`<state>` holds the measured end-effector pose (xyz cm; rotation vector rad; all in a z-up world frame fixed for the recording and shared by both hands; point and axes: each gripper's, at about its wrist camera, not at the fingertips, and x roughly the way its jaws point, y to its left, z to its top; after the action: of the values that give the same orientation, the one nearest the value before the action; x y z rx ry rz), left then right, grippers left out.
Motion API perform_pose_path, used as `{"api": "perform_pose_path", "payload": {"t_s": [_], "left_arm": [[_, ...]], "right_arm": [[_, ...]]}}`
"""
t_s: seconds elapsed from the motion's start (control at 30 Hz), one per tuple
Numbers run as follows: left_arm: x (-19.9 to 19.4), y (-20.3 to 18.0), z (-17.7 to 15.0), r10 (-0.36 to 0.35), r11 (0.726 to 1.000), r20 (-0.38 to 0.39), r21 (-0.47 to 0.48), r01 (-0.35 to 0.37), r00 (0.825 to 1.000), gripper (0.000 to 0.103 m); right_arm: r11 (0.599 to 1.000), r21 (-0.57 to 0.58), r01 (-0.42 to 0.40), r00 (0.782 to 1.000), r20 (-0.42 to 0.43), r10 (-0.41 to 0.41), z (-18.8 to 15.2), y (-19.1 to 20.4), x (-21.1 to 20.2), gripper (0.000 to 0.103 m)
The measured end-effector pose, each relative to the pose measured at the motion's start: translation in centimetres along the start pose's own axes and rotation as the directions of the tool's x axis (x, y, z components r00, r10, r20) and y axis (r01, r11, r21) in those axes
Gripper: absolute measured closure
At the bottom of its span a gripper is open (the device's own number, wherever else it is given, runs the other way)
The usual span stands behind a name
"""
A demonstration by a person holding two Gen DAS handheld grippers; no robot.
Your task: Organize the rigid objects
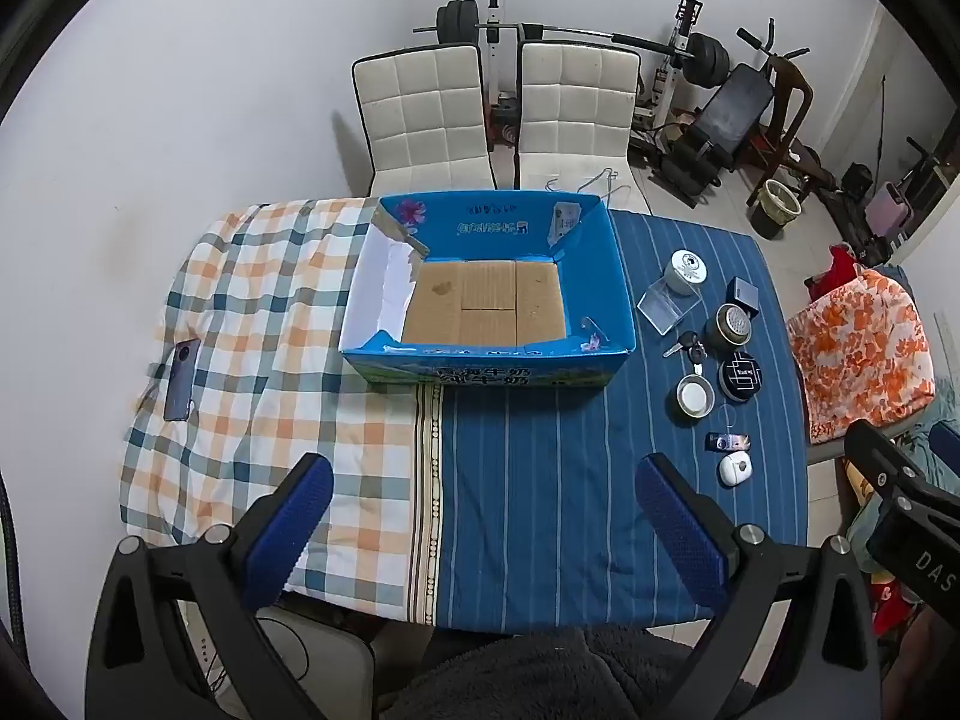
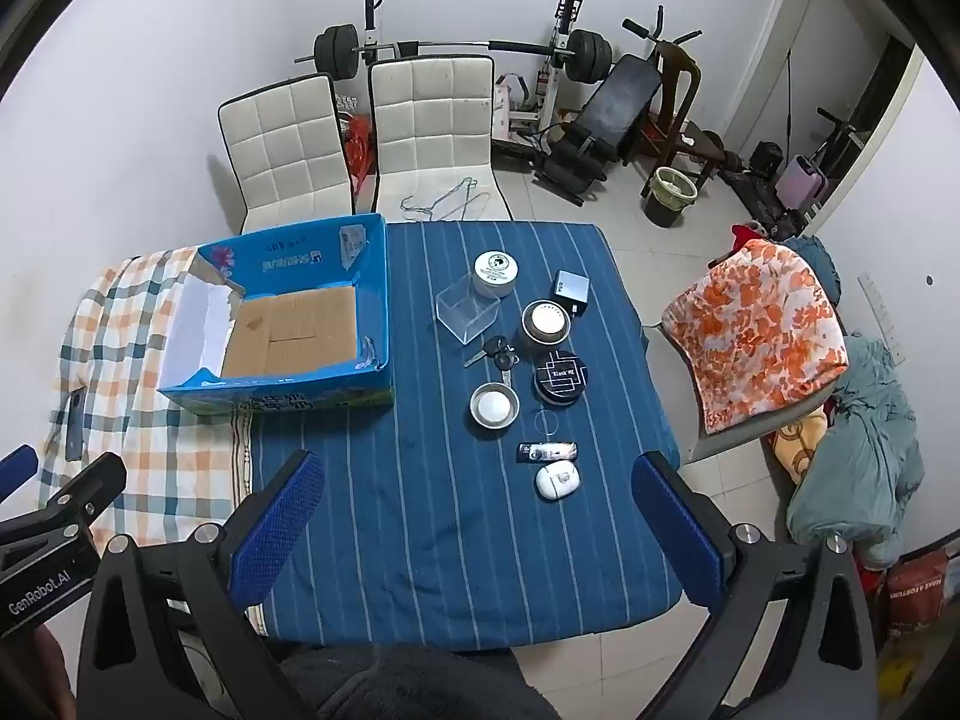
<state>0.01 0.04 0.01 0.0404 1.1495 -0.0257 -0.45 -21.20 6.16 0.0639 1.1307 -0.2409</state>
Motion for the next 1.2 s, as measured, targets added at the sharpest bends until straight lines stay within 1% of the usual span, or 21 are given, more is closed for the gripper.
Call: {"api": "perform_pose_path", "payload": {"t_s": [0.3, 0.53, 0.7, 0.83, 0.97, 1.2], "left_arm": [[0.0, -0.1, 0.0, 0.006, 1.000, 0.000, 0.004, -0.006, 1.000, 0.000], [0.0, 0.0, 0.0, 0.008, 1.000, -0.002, -0.001, -0.009, 1.000, 0.000], [-0.4, 0.0, -0.3, 0.012, 1.000, 0.012, -0.009, -0.012, 1.000, 0.000], [-0.8, 0.2, -0.3, 0.015, 1.000, 0.023, -0.010, -0.015, 1.000, 0.000], [-0.8, 0.7, 0.2, 0.015, 1.000, 0.027, -0.012, -0.014, 1.000, 0.000], [-1.7, 0.8, 0.9, 0.020, 1.000, 0.054, -0.009, -0.019, 0.998, 0.000]], "right_arm": [[1.000, 0.002, -0.002, 1.000, -0.013, 0.002, -0.1, 0.5, 0.5, 0.000], [1.000, 0.001, -0.005, 1.000, -0.007, 0.005, -0.3, 0.2, 0.4, 0.000], [1.000, 0.006, -0.004, 1.000, -0.009, 0.004, -0.2, 0.6, 0.5, 0.000], [1.000, 0.007, -0.007, 1.000, 0.002, 0.007, -1.0, 0.6, 1.1, 0.000], [1.000, 0.002, -0.009, 1.000, 0.007, 0.009, -0.2, 1.4, 0.0, 0.000], [1.000, 0.004, -0.013, 0.999, 0.035, 0.013, 0.7, 1.6, -1.1, 0.000]]}}
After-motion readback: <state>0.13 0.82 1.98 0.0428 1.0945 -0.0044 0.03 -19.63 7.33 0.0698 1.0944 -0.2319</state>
